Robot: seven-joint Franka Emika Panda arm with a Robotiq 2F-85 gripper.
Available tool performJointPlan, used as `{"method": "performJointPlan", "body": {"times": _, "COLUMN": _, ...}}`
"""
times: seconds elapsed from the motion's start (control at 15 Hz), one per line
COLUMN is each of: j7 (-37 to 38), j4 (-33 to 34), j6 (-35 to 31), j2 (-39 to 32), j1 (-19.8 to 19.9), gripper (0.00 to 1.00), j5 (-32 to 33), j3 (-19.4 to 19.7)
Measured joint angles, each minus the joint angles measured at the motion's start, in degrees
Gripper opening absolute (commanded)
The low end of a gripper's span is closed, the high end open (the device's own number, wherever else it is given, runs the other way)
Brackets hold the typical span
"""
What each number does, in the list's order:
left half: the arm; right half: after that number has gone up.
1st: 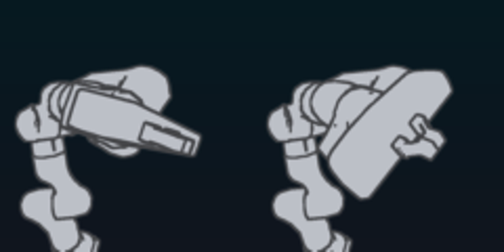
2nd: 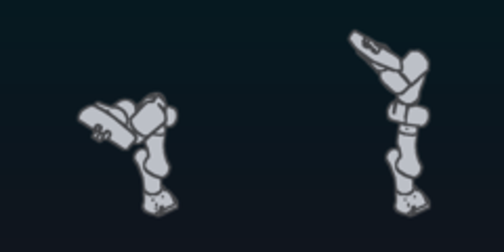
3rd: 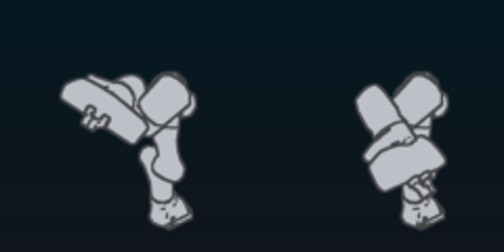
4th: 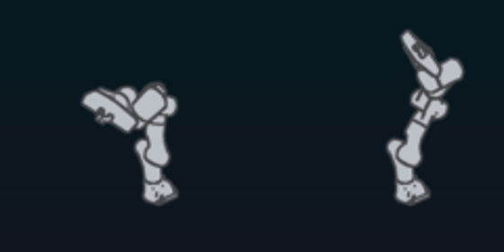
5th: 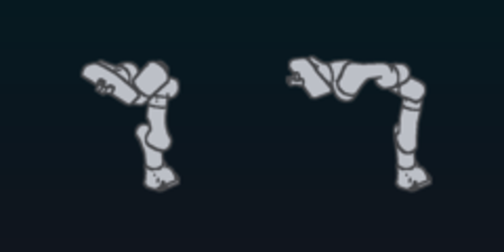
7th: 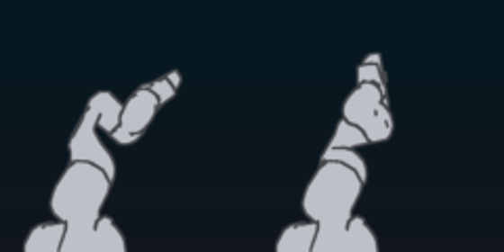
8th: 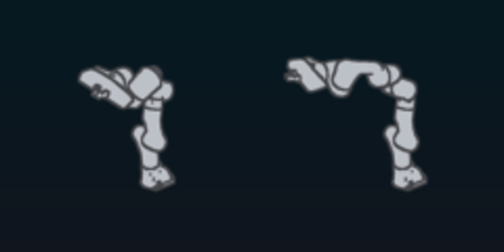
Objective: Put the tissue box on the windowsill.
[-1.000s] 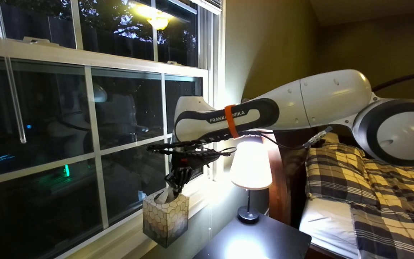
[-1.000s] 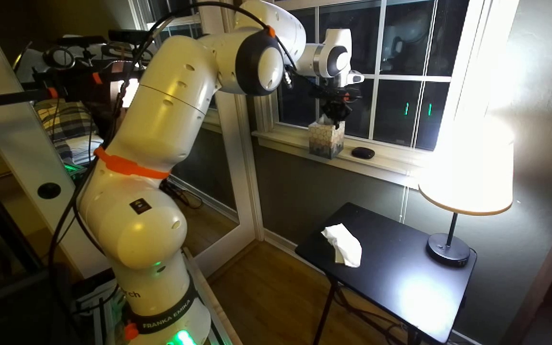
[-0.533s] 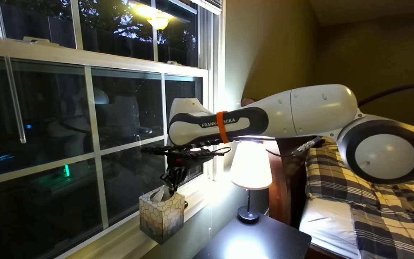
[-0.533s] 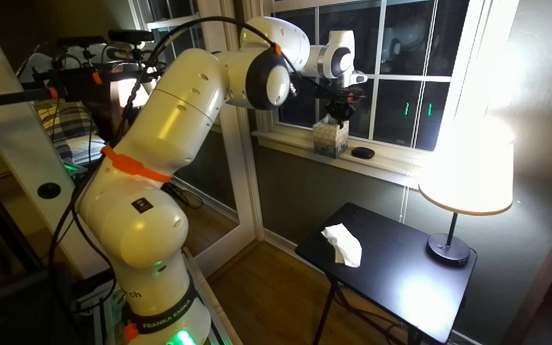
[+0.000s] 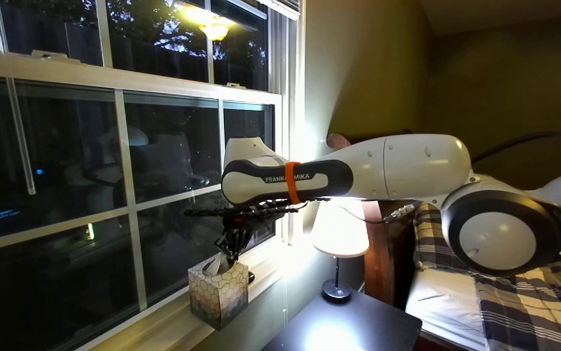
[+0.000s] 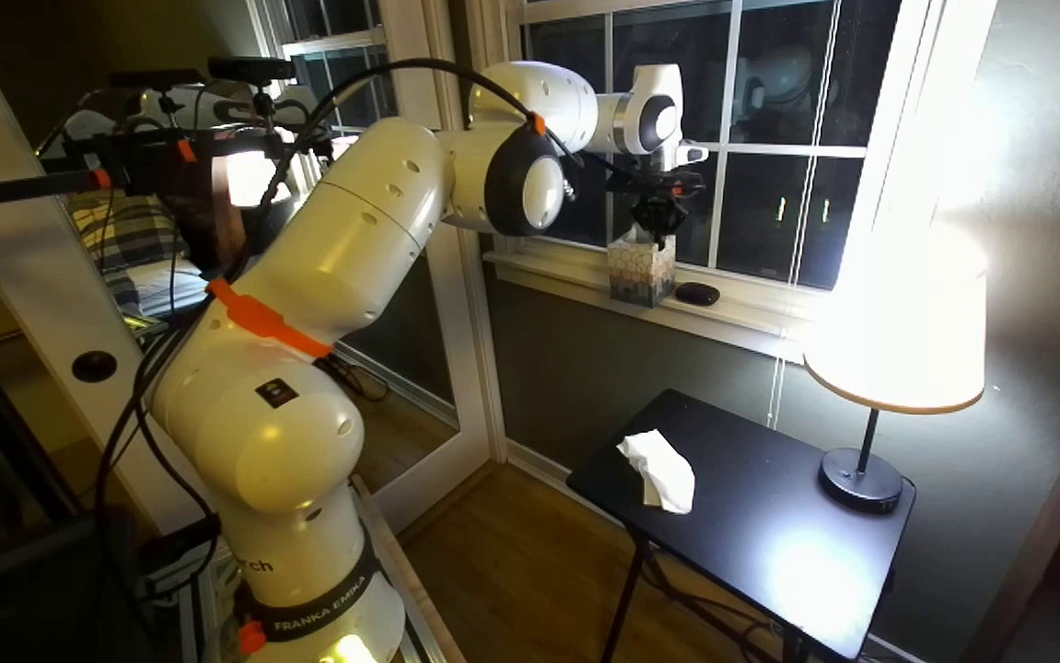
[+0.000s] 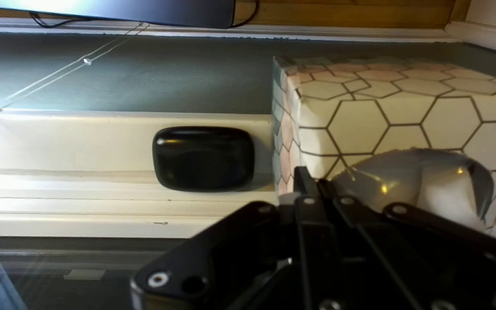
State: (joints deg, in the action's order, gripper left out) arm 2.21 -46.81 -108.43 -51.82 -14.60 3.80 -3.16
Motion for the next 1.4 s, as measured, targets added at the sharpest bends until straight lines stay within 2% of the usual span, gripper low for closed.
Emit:
{"method": "performJointPlan", "body": {"times": 0.87, "j7": 1.1, "j4": 7.8, "j6": 0.8, "j2": -4.8, "j1": -1.4, "gripper": 0.01, "j5": 0.6, "j3": 1.8}}
{"method": "performJointPlan", "body": {"times": 0.93, "j7": 1.2, "j4": 7.9, "j6": 0.9, "j2": -4.9, "j1": -1.4, "gripper": 0.27, "j5": 0.6, "j3": 1.8}}
{"method": "performJointPlan", "body": {"times": 1.07, "j7": 1.3, "j4": 8.0, "j6": 0.9, "j2": -4.9, "j1": -1.4, "gripper": 0.35, "j5": 0.6, "j3": 1.8}}
{"method": "performJointPlan", "body": {"times": 1.4, "j7": 1.6, "j4": 9.0, "j6": 0.9, "j2": -5.7, "j1": -1.4, "gripper": 0.72, "j5": 0.6, "j3": 1.8}}
